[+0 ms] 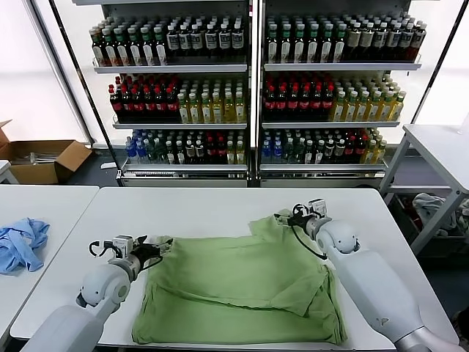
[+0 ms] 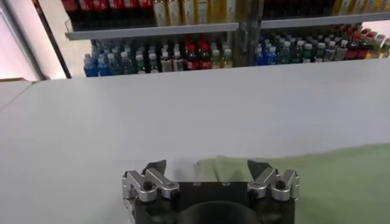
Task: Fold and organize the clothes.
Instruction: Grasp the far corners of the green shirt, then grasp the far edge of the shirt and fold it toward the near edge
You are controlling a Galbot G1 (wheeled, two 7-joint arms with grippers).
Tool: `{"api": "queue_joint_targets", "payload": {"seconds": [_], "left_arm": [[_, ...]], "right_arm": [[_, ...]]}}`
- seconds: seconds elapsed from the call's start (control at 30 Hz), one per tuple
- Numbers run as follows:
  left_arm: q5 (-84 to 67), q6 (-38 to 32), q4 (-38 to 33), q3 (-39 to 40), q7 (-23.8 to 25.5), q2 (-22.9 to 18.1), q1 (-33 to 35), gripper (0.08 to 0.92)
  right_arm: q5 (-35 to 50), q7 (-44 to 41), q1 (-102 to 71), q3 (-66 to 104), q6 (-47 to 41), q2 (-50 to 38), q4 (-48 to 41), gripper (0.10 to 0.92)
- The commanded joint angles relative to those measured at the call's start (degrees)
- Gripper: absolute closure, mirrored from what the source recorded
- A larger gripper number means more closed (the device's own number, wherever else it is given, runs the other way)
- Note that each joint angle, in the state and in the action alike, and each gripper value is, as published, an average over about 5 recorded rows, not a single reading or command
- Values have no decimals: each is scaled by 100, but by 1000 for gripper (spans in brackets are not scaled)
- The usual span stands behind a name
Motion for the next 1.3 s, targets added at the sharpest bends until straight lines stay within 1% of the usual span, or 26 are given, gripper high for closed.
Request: {"api": "queue_joint_targets", "payload": {"seconds": [0.03,0.13,0.27,0.53,0.7,0.8,0.9,1.1,1.3], "left_arm": [[38,19,97,8,73,-30,6,272],[60,18,90,12,118,-42,45,350],[97,16,85,23,187,-64,97,454],[278,-38,-106,49,389,-56,224,688],[346,-355,-213,78,404,-10,229,835],[369,-504,-264,63,384,36,230,901],[362,-640,-374,19,374,121,281,919],[308,-765,-920,-179,289,406,583,918],[453,-957,-1494,-362,96,740,1120,918]], "right_arm": [[-154,-80,-84,36,1,99,-154,226],[-207,-93,-177,48,22,88,-150,295],[-256,-112,-307,62,68,63,-86,415],[-204,-76,-456,98,186,-78,139,641],[-61,43,-498,160,291,-192,412,788],[52,112,-530,200,375,-326,635,873],[172,171,-602,274,456,-509,976,916],[577,318,-1050,609,482,-1098,2211,917],[636,326,-2085,1172,701,-1770,3559,917]]}}
